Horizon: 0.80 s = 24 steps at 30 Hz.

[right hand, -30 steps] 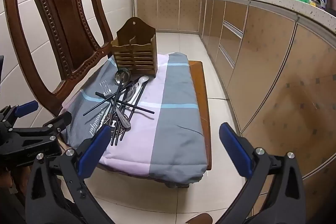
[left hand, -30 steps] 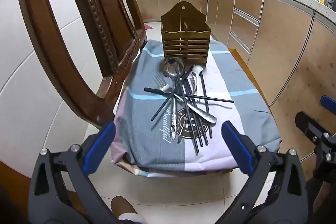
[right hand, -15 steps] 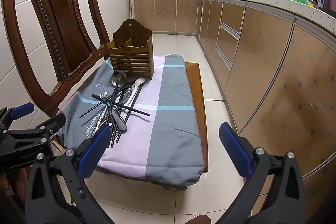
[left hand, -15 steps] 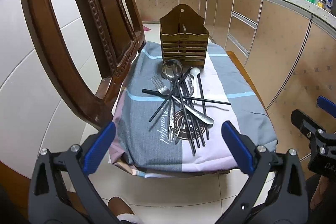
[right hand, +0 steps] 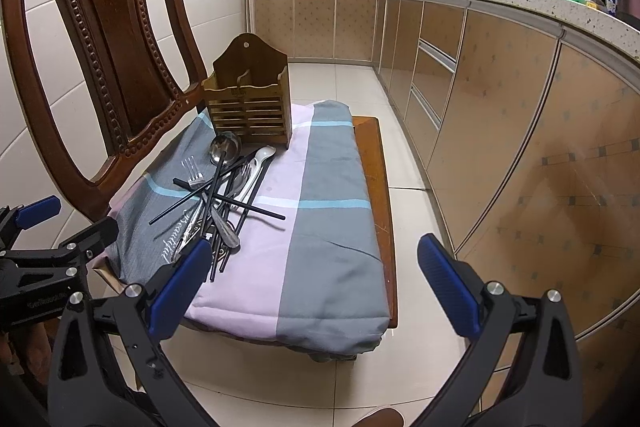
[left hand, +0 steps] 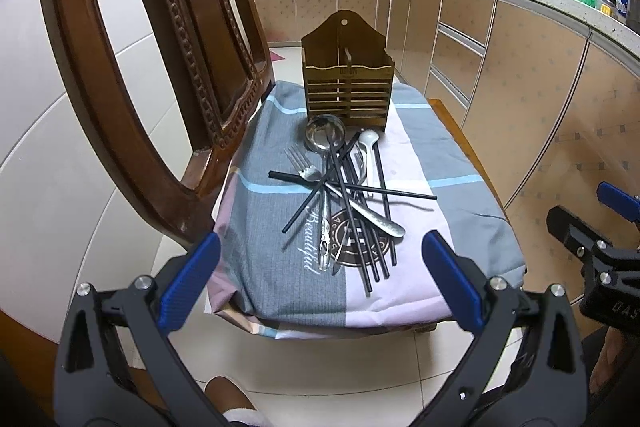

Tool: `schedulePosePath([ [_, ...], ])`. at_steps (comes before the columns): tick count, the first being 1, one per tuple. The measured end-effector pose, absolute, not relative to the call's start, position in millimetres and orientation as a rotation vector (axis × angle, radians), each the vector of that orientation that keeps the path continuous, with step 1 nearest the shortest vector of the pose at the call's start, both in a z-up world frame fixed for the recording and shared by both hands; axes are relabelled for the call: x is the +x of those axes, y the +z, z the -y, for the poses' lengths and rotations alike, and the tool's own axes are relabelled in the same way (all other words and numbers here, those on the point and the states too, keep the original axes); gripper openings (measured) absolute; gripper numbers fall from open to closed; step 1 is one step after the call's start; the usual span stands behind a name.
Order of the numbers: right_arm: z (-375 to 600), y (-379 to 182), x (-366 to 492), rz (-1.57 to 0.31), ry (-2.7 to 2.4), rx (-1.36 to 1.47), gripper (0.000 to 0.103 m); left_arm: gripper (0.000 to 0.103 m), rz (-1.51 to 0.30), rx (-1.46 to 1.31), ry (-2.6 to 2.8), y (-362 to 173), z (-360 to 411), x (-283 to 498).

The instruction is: Organize utensils

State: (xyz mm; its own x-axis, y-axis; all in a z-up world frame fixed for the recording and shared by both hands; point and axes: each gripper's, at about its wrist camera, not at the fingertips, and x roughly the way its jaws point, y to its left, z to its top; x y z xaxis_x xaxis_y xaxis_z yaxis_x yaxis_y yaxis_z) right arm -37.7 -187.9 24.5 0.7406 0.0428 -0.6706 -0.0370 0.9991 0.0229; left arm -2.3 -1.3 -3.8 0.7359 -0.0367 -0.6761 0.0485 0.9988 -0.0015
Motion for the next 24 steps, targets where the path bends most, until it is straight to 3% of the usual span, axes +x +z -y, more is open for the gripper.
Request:
schedulePosePath([
  [24,188.2,23.9,-37.8,-0.733,0.048,0.01,0.1,0.099,-0.737,0.017,-0.05,-4.6,-1.2,-1.9],
])
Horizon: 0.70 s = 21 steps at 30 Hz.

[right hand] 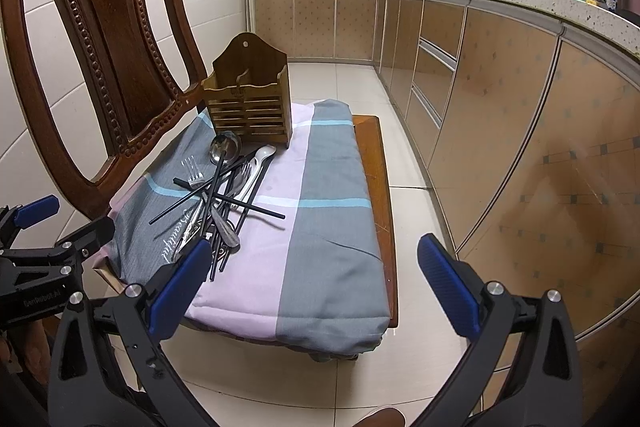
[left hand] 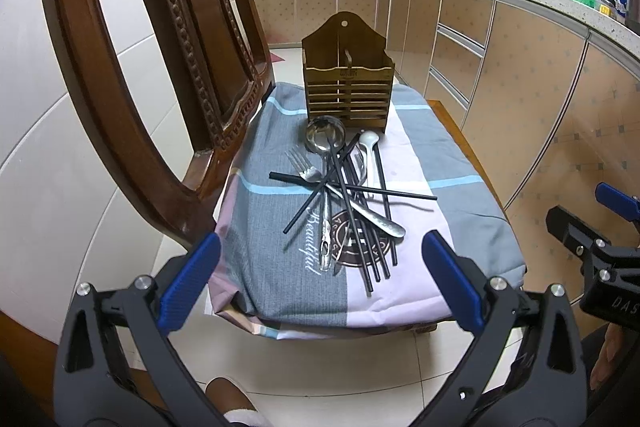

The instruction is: Organize utensils

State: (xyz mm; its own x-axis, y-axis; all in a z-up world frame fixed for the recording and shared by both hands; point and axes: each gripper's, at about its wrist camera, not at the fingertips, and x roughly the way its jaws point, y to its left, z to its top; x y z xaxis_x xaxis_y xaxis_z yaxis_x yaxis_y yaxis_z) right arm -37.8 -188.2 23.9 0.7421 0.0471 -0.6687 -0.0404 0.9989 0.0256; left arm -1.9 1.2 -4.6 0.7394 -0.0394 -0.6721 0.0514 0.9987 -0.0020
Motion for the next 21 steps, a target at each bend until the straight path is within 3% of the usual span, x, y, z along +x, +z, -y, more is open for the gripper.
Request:
schedulePosePath([
  [21,186.5,21.3,-36.7,-0.742,0.063,0.012,0.1,0.099,-0.748,0.025,-0.052,-6.3,0.7,-2.5],
])
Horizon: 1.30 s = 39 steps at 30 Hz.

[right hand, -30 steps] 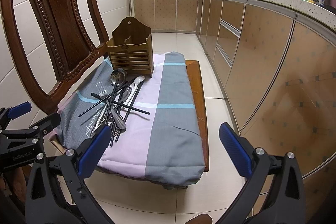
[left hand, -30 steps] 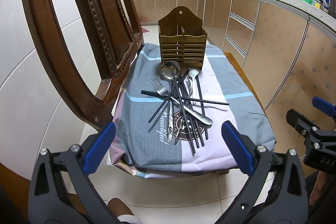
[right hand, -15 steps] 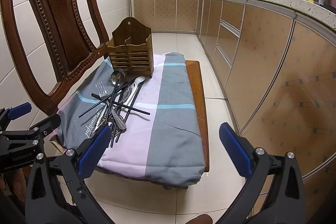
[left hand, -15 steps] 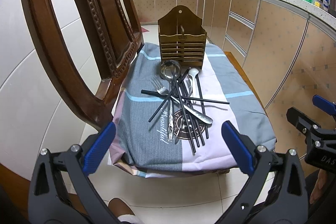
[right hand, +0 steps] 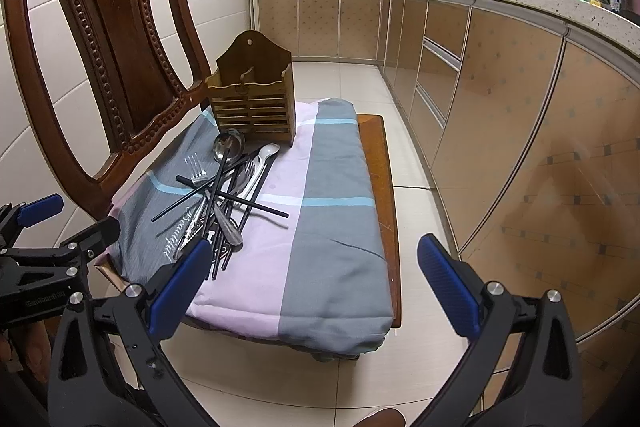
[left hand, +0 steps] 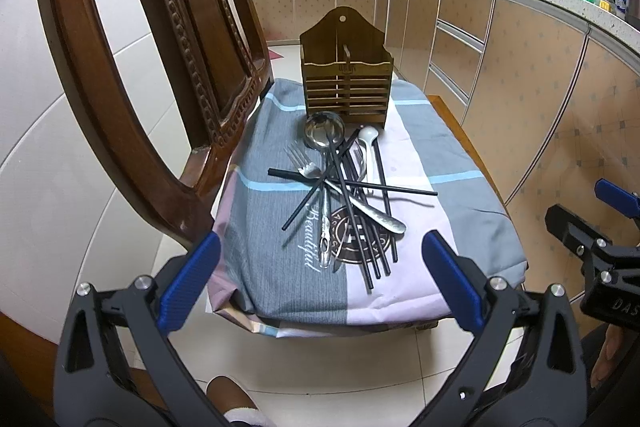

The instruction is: Organize utensils

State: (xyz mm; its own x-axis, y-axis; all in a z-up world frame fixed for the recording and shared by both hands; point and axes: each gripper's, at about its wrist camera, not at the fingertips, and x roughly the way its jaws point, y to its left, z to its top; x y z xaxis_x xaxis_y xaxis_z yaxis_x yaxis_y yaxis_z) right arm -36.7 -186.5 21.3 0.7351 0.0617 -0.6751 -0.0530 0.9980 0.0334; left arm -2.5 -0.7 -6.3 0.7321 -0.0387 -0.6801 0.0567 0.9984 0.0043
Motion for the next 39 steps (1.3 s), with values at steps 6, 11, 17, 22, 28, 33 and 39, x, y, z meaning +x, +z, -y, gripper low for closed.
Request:
schedulePosePath([
  [6,186.9,20.8,-36.5,-0.743,0.063,0.012,0.1,0.099,-0.75,0.023,-0.051,-6.5,0.4,-2.1],
  [11,188.0,19.6,-35.7,-0.746,0.065,0.013,0.1,0.099,-0.754,0.023,-0.052,-8.3,-0.7,-1.1],
  [17,187.6,18.0,-34.3,-0.746,0.063,0.013,0.1,0.099,-0.759,0.017,-0.051,-10.0,-1.4,0.6],
  [22,187.4,16.0,-32.5,-0.753,0.068,0.013,0.1,0.099,-0.764,0.022,-0.053,-12.2,-0.4,2.0],
  [28,189.2,14.2,-30.4,-0.746,0.072,0.02,0.1,0.099,-0.772,0.023,-0.051,-15.6,0.9,4.8],
  [33,194.6,10.3,-25.7,-0.744,0.076,0.038,0.1,0.099,-0.772,0.023,-0.056,-25.5,2.3,13.0],
  [39,201.4,4.9,-25.4,-0.63,0.054,0.046,0.1,0.099,-0.837,-0.075,-0.117,-51.2,-1.2,42.2],
])
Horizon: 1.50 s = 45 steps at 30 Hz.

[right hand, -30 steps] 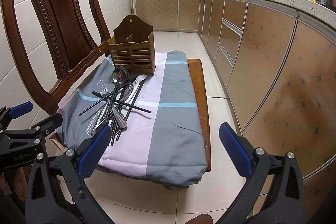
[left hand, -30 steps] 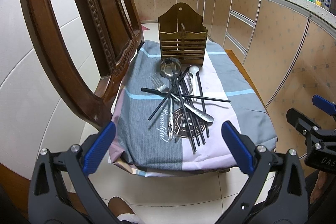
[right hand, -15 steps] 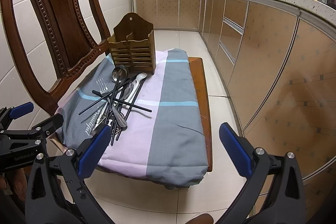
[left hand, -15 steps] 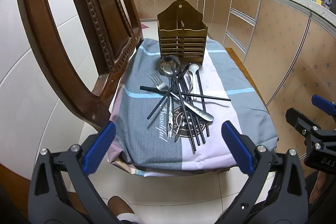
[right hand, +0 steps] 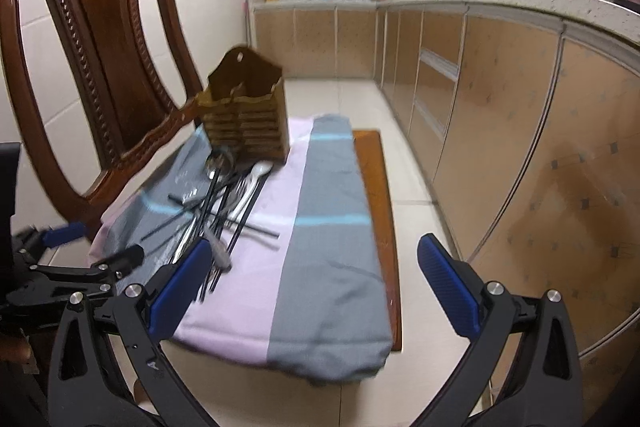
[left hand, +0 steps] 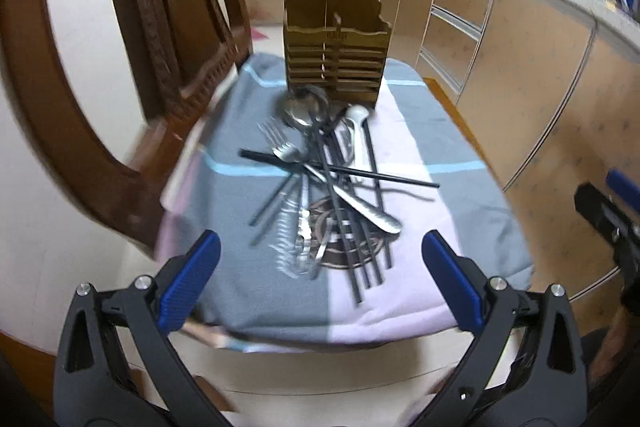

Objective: Organize utensils
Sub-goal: 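Lower the left tool into the pile and grasp a black chopstick, then grasp the steel ladle with the right tool while the left tool lifts the chopstick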

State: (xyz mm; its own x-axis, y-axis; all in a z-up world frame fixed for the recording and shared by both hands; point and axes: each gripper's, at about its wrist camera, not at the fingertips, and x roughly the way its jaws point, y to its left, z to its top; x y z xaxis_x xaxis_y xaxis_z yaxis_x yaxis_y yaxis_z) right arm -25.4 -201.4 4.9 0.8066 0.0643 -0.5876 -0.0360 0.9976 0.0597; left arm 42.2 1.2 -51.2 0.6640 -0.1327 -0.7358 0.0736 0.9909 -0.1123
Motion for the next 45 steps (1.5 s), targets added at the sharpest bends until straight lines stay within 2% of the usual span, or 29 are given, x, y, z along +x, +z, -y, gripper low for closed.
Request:
schedulePosePath([
  [4,213.3,1.9,-15.0,-0.625,0.054,0.102,0.1,0.099,-0.872,-0.11,-0.113,-53.0,-2.6,64.7],
  [10,233.5,-11.8,9.8,-0.697,0.08,0.16,0.1,0.099,-0.902,0.047,-0.049,-46.9,20.6,123.0],
  [14,241.6,-21.4,26.7,-0.751,0.105,0.196,0.1,0.098,-0.903,0.044,-0.065,-50.5,28.9,170.0],
  [16,244.2,-25.2,32.0,-0.769,0.117,0.223,0.1,0.093,-0.929,0.042,-0.061,-59.2,29.5,194.6],
  [18,244.4,-27.9,36.7,-0.777,0.121,0.233,0.1,0.081,-0.958,0.024,-0.045,-69.4,26.6,212.1],
  [21,243.2,-32.5,42.5,-0.798,0.126,0.238,0.1,0.07,-1.0,-0.019,-0.032,-85.3,20.5,235.5],
  [25,242.8,-37.4,47.1,-0.821,0.134,0.253,0.1,0.064,-1.03,-0.035,-0.02,-99.8,19.3,250.6],
  [29,240.5,-40.7,49.5,-0.838,0.142,0.254,0.1,0.045,-1.055,-0.045,-0.017,-110.2,20.3,264.2],
  [31,238.8,-41.5,49.1,-0.842,0.146,0.249,0.1,0.029,-1.073,-0.075,-0.025,-114.6,17.0,269.1],
  [32,238.0,-41.5,48.1,-0.844,0.146,0.245,0.1,0.018,-1.087,-0.096,-0.036,-117.0,15.1,270.7],
  [33,237.9,-41.1,47.2,-0.845,0.145,0.242,0.1,0.013,-1.096,-0.108,-0.046,-118.9,13.9,271.5],
  [39,233.3,-42.2,46.8,-0.847,0.146,0.22,0.1,0.007,-1.024,-0.126,-0.096,-100.5,1.2,258.1],
  [45,217.8,-47.7,48.4,-0.854,0.168,0.171,0.1,0.006,-0.93,-0.165,-0.151,-58.8,-18.0,226.6],
])
